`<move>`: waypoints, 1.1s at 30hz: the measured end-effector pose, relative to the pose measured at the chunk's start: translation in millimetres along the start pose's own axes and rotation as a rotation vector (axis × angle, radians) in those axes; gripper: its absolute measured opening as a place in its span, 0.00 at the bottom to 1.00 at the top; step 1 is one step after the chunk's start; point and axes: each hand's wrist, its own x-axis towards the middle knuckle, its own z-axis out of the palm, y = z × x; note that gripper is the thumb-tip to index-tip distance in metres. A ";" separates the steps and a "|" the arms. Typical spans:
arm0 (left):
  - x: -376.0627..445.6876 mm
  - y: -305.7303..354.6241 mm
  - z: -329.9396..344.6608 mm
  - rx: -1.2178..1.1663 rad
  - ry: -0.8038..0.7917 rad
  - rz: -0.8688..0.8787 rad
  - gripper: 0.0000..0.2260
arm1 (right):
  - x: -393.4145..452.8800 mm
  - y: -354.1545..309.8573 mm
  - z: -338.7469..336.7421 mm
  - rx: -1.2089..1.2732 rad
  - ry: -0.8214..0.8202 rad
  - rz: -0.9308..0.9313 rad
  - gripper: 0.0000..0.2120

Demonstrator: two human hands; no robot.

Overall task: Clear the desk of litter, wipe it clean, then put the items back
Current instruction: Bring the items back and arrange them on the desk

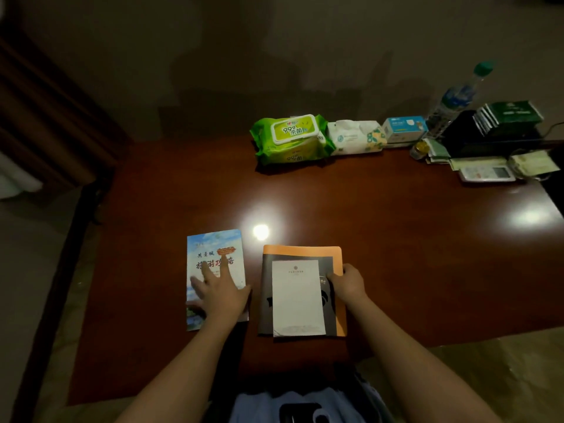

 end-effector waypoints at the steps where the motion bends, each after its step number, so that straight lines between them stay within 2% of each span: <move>1: 1.2 -5.9 2.7 -0.040 -0.042 -0.033 0.42 | 0.4 0.5 0.7 -0.011 0.003 -0.004 0.12; 7: -2.7 -17.1 7.0 -0.042 -0.052 -0.081 0.40 | -0.6 0.4 1.8 -0.049 0.023 -0.027 0.13; 20: -36.3 -30.6 19.0 0.067 -0.068 -0.070 0.40 | -6.7 -6.6 12.7 -0.109 -0.019 -0.055 0.14; 21: -39.1 -26.5 17.9 0.103 -0.038 -0.022 0.40 | -9.4 -6.6 12.5 -0.131 0.007 -0.061 0.15; 23: -47.1 -15.6 18.7 0.104 0.038 0.186 0.39 | -14.2 -3.7 11.4 -0.222 0.125 -0.124 0.17; 24: -51.7 -8.8 21.1 0.080 0.041 0.314 0.39 | -16.8 -2.3 9.9 -0.270 0.173 -0.170 0.18; 26: -60.1 3.3 29.2 0.117 -0.032 0.507 0.44 | -23.5 -1.5 7.0 -0.293 0.134 -0.226 0.16; 29: -65.6 13.7 44.3 0.276 -0.161 0.537 0.50 | -34.7 1.4 9.5 -0.310 -0.082 -0.239 0.07; 33: -64.4 18.5 49.2 0.344 -0.205 0.532 0.48 | -43.3 6.9 16.1 -0.276 -0.111 -0.232 0.03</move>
